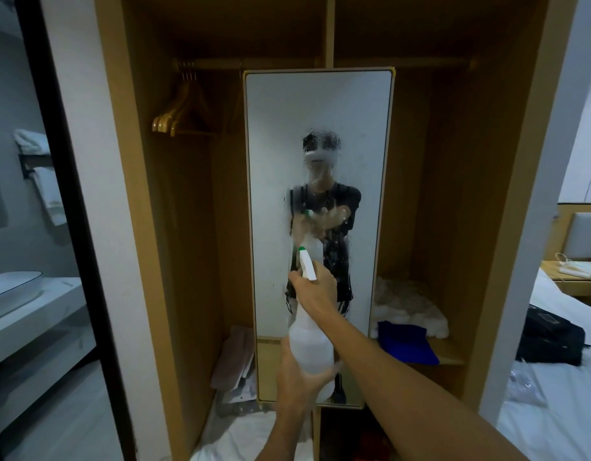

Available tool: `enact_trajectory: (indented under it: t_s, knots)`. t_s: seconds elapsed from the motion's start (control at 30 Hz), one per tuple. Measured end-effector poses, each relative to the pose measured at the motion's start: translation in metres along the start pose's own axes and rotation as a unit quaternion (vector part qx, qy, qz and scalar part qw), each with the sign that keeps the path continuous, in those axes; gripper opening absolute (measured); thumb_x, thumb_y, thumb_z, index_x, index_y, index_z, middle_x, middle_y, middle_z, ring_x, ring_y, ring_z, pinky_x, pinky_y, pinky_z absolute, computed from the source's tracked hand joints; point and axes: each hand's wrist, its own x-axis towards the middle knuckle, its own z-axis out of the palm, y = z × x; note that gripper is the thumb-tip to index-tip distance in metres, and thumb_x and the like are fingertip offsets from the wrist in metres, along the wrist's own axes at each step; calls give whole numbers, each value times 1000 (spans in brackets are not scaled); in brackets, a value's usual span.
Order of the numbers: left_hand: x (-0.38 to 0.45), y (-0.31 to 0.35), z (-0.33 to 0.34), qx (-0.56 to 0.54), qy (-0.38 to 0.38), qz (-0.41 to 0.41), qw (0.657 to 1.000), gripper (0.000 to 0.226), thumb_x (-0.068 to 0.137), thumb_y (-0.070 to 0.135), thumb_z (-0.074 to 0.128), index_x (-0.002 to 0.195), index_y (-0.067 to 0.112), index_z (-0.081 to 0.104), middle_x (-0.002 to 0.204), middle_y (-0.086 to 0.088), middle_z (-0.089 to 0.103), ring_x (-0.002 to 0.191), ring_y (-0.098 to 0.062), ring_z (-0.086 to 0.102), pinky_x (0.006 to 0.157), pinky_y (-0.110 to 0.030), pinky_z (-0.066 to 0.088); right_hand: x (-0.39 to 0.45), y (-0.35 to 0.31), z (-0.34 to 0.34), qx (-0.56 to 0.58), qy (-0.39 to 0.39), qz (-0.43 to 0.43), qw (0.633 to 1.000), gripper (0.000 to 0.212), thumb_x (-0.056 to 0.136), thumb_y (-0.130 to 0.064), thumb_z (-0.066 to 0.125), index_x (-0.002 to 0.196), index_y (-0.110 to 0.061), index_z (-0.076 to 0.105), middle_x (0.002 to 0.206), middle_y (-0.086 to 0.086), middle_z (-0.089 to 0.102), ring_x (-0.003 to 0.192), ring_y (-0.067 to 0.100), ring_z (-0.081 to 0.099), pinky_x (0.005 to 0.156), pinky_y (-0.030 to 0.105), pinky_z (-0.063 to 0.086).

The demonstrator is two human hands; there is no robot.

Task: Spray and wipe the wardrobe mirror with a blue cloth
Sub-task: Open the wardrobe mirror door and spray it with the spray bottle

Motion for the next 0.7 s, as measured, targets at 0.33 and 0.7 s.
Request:
enact_trajectory:
  t_s: [0.33,0.7]
  knots:
    - [-2,-18,29,56,-96,-1,994,104,48,40,96,136,34,41,125,15,58,116,-6,56,91,-23,50,-2,27,-41,26,63,-33,997,20,89,-22,71,96,-18,53,76,-8,55,67,9,58,61,16,50]
    - [-5,-21,47,78,-124,-19,989,116,32,63,89,129,37,31,120,18,47,109,0,47,99,-27,43,4,37,-54,-20,104,16,994,22,92,-26,68,106,-14,55,89,-2,56,83,15,60,82,33,57]
